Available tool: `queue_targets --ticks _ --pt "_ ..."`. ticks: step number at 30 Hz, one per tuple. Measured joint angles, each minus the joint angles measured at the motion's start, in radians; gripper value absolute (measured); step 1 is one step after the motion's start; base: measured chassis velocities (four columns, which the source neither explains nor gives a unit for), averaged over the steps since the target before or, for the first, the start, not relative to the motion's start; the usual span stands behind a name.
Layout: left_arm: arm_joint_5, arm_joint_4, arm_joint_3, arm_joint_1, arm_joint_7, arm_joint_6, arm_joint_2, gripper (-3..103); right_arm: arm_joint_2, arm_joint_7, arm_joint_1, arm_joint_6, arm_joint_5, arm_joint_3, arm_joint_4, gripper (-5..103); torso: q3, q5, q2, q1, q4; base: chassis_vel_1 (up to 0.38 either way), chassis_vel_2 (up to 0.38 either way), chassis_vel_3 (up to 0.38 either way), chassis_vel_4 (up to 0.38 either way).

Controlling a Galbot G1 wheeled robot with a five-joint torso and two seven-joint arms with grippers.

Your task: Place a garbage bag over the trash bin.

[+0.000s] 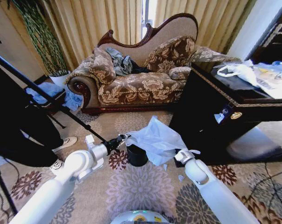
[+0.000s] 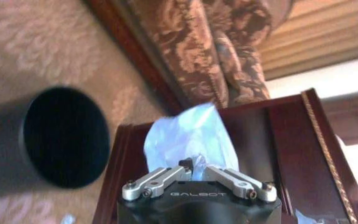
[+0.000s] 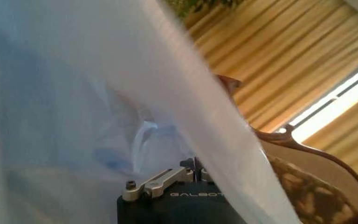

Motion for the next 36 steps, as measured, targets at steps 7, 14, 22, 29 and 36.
queue_targets --ticks 7,14,22,29,36 --pt "-0.021 -0.054 -0.045 0.095 -0.101 -0.029 -0.064 0 -0.045 -0.023 0.1 -0.03 0.048 -0.135 -0.01 0 0.0 0.0003 0.0 0.0 0.0001 0.0 0.0 0.0 0.0" --pt "-0.057 -0.026 -0.07 0.099 -0.149 -0.027 -0.067 0 -0.019 -0.077 0.205 -0.09 0.053 -0.255 -0.028 0 0.0 0.0005 0.0 0.0 -0.0003 0.0 0.0 0.0 0.0" --pt "-0.132 0.061 -0.071 0.081 -0.211 0.04 -0.074 0 -0.009 -0.19 0.287 -0.141 0.029 -0.345 -0.058 0 0.0 0.0002 0.0 0.0 -0.0002 0.0 0.0 0.0 0.0" --pt "-0.193 0.164 -0.053 0.045 -0.225 0.108 -0.099 0 0.014 -0.278 0.374 -0.176 -0.025 -0.412 -0.107 0 0.0 0.0003 0.0 0.0 -0.0001 0.0 0.0 0.0 0.0" --pt "-0.22 0.242 -0.032 0.0 -0.222 0.127 -0.126 0 0.039 -0.355 0.5 -0.2 -0.014 -0.528 -0.16 0 0.0 0.0005 0.0 0.0 -0.0003 0.0 0.0 0.0 0.0"
